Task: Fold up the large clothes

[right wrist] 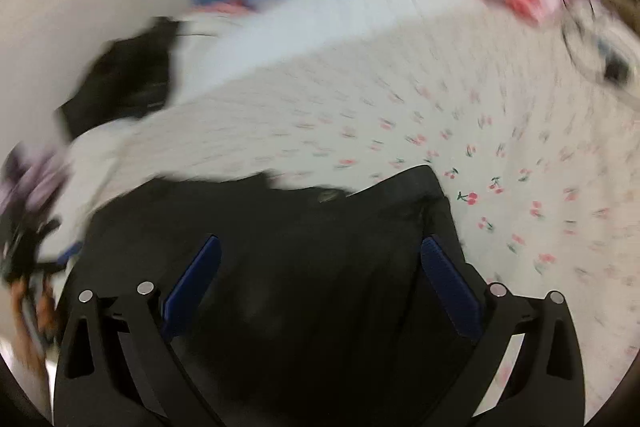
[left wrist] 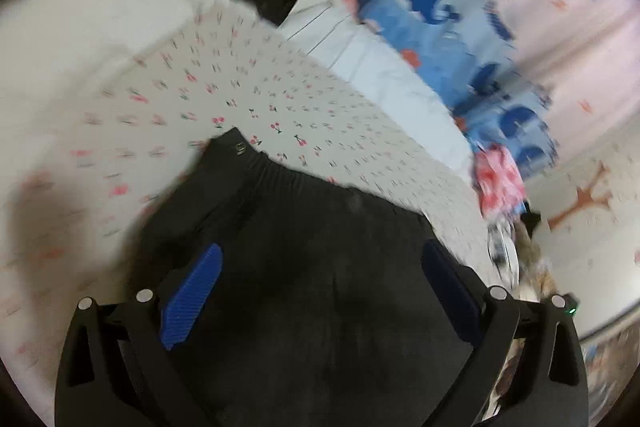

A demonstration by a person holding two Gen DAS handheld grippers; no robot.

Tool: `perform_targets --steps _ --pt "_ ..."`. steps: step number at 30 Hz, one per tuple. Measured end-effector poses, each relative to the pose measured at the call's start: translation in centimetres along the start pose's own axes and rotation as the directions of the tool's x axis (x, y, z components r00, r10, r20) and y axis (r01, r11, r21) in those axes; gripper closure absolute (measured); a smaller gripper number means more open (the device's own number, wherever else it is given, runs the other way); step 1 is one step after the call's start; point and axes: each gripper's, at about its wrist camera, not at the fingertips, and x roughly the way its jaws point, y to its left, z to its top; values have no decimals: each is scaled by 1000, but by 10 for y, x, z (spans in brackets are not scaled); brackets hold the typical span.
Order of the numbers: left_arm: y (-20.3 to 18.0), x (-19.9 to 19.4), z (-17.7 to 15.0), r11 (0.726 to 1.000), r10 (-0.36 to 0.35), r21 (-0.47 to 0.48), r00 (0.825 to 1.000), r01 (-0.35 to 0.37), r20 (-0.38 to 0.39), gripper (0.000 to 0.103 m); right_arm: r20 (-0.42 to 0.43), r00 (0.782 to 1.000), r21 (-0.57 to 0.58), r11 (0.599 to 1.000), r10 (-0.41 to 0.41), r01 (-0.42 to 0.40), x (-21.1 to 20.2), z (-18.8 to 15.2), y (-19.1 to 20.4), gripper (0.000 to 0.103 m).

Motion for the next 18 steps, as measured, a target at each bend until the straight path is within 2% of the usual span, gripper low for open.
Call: perform_targets --steps 3,4,5,7,8,10,12,13,15,16,17,18 --pt "12 -54 -35 1000 4 8 1000 -3 -19 7 -32 998 -194 979 57 -62 -45 -51 49 6" --pt "19 -65 -47 1000 -4 -17 1000 3 -30 7 -73 993 -284 953 90 -107 -56 -76 73 6" --pt "28 -75 -59 998 -20 -54 999 18 -40 7 -115 989 -386 913 94 -132 -61 -102 97 6" --pt "49 -90 -89 987 -46 -156 996 35 -72 7 -152 987 -571 812 43 -123 -62 -142 138 6" --pt "57 -94 -106 976 -63 -214 994 42 -92 7 -147 989 -639 763 8 -101 -59 -157 154 6" --pt "66 -96 -127 958 -104 -279 989 71 -105 7 -89 989 -758 652 -120 11 -42 -179 183 6" --pt "67 -96 -148 942 -137 -324 983 92 -119 7 16 966 -812 561 -258 164 -19 -185 195 6" --pt "67 -95 -156 933 -152 -343 981 103 -118 7 15 960 -782 595 -281 186 -9 -176 192 6" --pt "65 -91 -171 909 -195 -395 974 135 -116 7 -37 978 -609 780 -206 141 -10 -144 171 6" --pt "63 -87 -176 898 -213 -414 970 148 -115 7 -43 985 -529 840 -168 121 -14 -133 158 6" --pt "61 -84 -179 891 -225 -426 968 157 -114 7 -45 990 -456 885 -133 98 -19 -124 148 6" --pt "57 -77 -180 883 -238 -439 965 166 -113 7 -46 993 -402 912 -109 82 -24 -117 140 6"
